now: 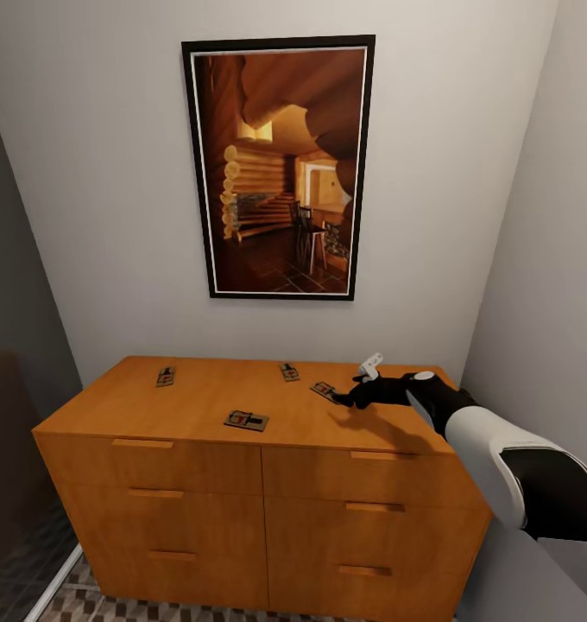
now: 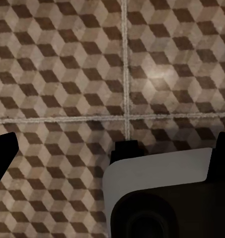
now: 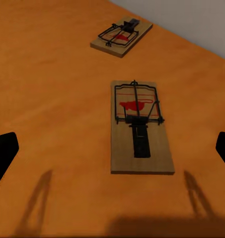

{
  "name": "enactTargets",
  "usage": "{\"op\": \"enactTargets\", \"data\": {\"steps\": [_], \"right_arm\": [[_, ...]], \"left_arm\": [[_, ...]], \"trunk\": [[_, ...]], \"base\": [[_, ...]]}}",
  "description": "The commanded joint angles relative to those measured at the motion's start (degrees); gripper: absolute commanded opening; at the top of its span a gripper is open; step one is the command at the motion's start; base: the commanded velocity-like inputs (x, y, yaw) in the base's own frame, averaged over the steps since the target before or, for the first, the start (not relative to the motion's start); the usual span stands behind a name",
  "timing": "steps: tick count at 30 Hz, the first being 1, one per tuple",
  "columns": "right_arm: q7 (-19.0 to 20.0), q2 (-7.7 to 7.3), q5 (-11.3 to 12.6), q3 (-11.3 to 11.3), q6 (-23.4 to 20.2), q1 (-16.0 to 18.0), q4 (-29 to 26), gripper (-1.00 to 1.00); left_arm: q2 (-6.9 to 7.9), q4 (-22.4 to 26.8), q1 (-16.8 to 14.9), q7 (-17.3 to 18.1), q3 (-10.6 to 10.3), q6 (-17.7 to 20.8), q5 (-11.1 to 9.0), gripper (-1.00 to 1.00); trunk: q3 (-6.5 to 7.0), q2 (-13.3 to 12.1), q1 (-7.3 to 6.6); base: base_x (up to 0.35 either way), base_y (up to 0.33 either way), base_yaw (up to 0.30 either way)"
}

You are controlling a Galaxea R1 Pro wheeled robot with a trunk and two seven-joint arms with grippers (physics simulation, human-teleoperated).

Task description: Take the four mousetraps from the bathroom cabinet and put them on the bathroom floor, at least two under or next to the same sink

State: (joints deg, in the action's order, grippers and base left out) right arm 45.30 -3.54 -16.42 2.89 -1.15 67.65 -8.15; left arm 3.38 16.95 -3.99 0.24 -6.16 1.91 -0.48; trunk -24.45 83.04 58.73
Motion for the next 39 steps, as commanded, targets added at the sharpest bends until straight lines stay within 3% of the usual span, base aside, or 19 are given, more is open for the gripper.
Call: {"op": "enactTargets", "data": {"steps": [1,20,23,27,39], "right_arm": [[0.7,-0.2,0.2,0.3,0.0,0.0,0.0,1.0],[1.8,-0.94,0.6,0.3,0.4,0.0,0.2,1.0],[1.8,-1.29,1.7,0.3,0.7,0.0,0.2,1.0],[1.8,-1.67,5.5,0.3,1.0,0.0,0.3,1.0],[1.8,-1.99,7.0,0.3,1.1,0.0,0.3,1.0]], "left_arm": [[0.05,0.1,0.0,0.0,-0.3,0.2,0.0,1.0],[0.05,0.0,0.0,-0.1,-0.3,0.2,0.0,1.0],[0.05,0.0,0.0,-0.1,-0.3,0.2,0.0,1.0],[0.05,0.0,0.0,-0.1,-0.3,0.2,0.0,1.0],[0.05,-0.2,0.0,-0.1,-0.3,0.2,0.0,1.0]], "trunk": [[-0.07,0.0,0.0],[-0.07,0.0,0.0],[-0.07,0.0,0.0],[-0.07,0.0,0.0],[-0.07,0.0,0.0]], "base": [[0.0,0.0,0.0],[0.0,0.0,0.0],[0.0,0.0,0.0],[0.0,0.0,0.0],[0.0,0.0,0.0]]}}
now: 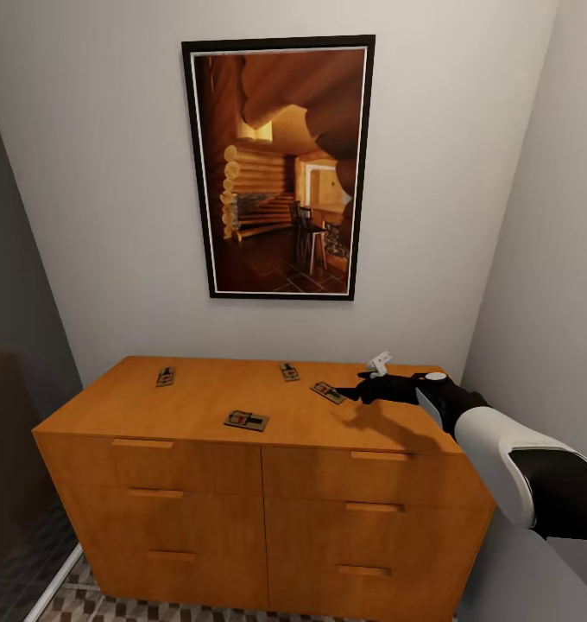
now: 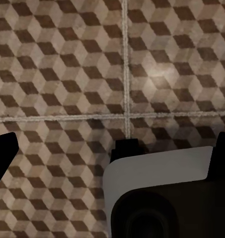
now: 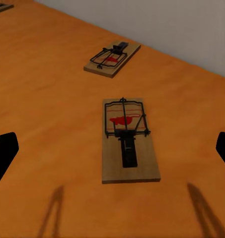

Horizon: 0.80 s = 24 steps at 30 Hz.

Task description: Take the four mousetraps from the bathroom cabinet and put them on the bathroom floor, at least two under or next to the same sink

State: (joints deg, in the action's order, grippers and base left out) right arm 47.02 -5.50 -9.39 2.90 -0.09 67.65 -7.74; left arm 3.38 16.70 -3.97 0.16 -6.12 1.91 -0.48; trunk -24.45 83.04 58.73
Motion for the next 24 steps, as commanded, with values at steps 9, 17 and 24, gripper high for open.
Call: {"op": "enactTargets", "data": {"steps": [9,17,24], "right_arm": [[0.0,-0.04,0.0,0.3,-0.1,0.0,-0.1,1.0],[0.0,-0.04,0.0,0.3,-0.1,0.0,-0.1,1.0],[0.0,-0.04,0.0,0.4,-0.1,0.0,-0.1,1.0]], "left_arm": [[0.05,0.1,0.0,0.0,-0.3,0.2,0.0,1.0],[0.05,0.1,0.0,0.0,-0.3,0.2,0.0,1.0],[0.05,0.1,0.0,0.0,-0.3,0.2,0.0,1.0]], "trunk": [[-0.07,0.0,0.0],[-0.07,0.0,0.0],[-0.07,0.0,0.0]], "base": [[0.0,0.0,0.0],[0.0,0.0,0.0],[0.0,0.0,0.0]]}}
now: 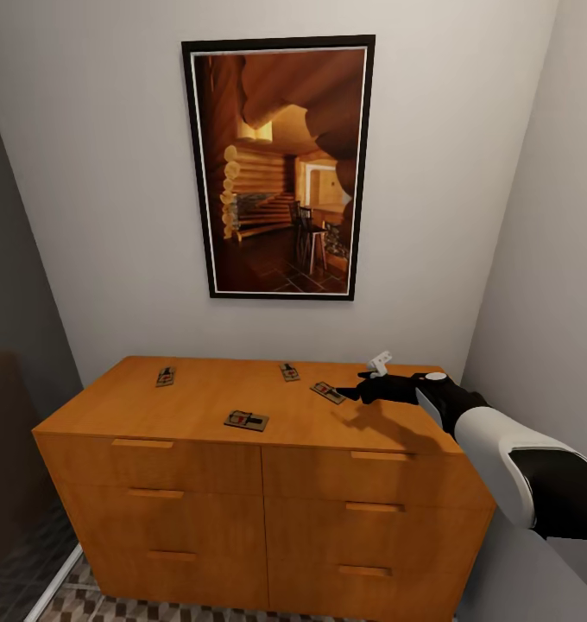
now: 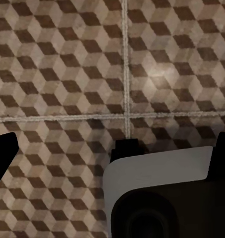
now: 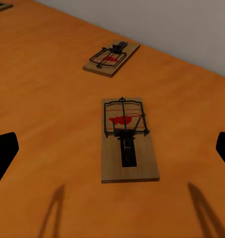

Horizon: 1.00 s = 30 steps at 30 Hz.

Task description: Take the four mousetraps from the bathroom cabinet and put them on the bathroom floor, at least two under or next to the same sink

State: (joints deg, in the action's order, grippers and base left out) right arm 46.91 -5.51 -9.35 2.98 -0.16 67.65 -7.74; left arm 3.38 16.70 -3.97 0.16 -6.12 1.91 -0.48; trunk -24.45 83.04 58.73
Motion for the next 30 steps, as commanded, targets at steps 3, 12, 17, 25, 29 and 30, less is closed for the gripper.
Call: {"op": "enactTargets", "data": {"steps": [3,12,17,25,29,30], "right_arm": [[0.1,-0.03,-0.1,0.2,0.0,0.0,-0.1,1.0],[0.1,-0.03,-0.1,0.2,0.0,0.0,-0.1,1.0],[0.1,-0.03,-0.1,0.2,0.0,0.0,-0.1,1.0],[0.2,-0.03,-0.1,0.2,0.0,0.0,-0.1,1.0],[0.2,-0.03,-0.1,0.2,0.0,0.0,-0.1,1.0],[0.2,-0.03,-0.1,0.2,0.0,0.0,-0.1,1.0]], "left_arm": [[0.05,0.1,0.0,0.0,-0.3,0.2,0.0,1.0],[0.05,0.1,0.0,0.0,-0.3,0.2,0.0,1.0],[0.05,0.1,0.0,0.0,-0.3,0.2,0.0,1.0],[0.05,0.1,0.0,0.0,-0.3,0.2,0.0,1.0],[0.05,0.0,0.0,0.0,-0.3,0.2,0.0,1.0],[0.05,0.0,0.0,0.0,-0.3,0.2,0.0,1.0]], "trunk": [[-0.13,0.0,0.0],[-0.71,0.0,0.0],[-1.08,0.0,0.0],[-1.71,0.0,0.0],[-2.02,0.0,0.0],[-2.1,0.0,0.0]], "base": [[0.0,0.0,0.0],[0.0,0.0,0.0],[0.0,0.0,0.0],[0.0,0.0,0.0],[0.0,0.0,0.0],[0.0,0.0,0.0]]}}
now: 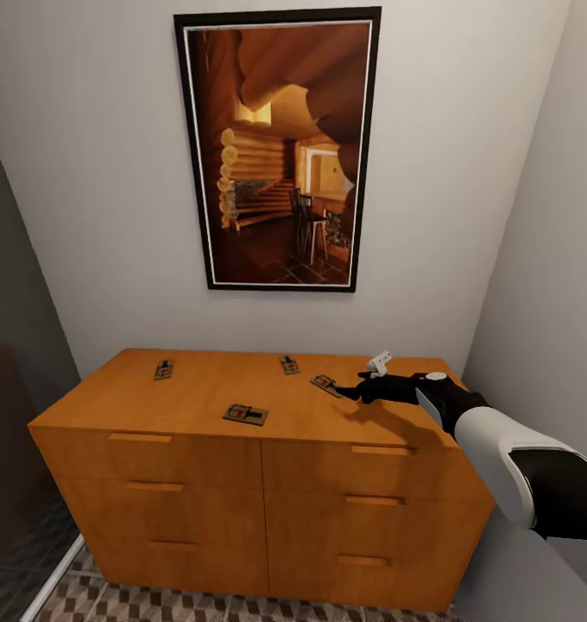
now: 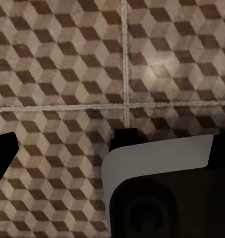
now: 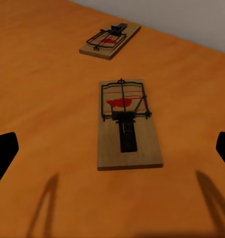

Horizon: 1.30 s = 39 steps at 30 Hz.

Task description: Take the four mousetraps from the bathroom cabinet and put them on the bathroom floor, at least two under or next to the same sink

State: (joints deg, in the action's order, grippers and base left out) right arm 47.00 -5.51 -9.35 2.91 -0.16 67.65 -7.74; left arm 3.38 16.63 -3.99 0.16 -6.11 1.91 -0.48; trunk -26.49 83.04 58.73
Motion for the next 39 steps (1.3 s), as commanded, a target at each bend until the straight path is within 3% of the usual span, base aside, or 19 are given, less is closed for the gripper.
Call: {"op": "enactTargets", "data": {"steps": [1,21,39], "right_arm": [[0.1,-0.02,-0.1,0.3,0.0,0.0,-0.1,1.0],[0.1,-0.02,-0.1,0.3,0.0,0.0,-0.1,1.0],[0.0,-0.02,-0.1,0.3,0.0,0.0,-0.1,1.0]], "left_arm": [[0.05,0.1,0.0,0.0,-0.3,0.2,0.0,1.0],[0.05,-0.1,0.0,0.0,-0.3,0.2,0.0,1.0],[0.05,-0.1,0.0,0.0,-0.3,0.2,0.0,1.0]], "trunk": [[-0.14,0.0,0.0],[-1.69,0.0,0.0],[-1.81,0.0,0.0]], "base": [[0.0,0.0,0.0],[0.005,0.0,0.0],[0.053,0.0,0.0]]}}
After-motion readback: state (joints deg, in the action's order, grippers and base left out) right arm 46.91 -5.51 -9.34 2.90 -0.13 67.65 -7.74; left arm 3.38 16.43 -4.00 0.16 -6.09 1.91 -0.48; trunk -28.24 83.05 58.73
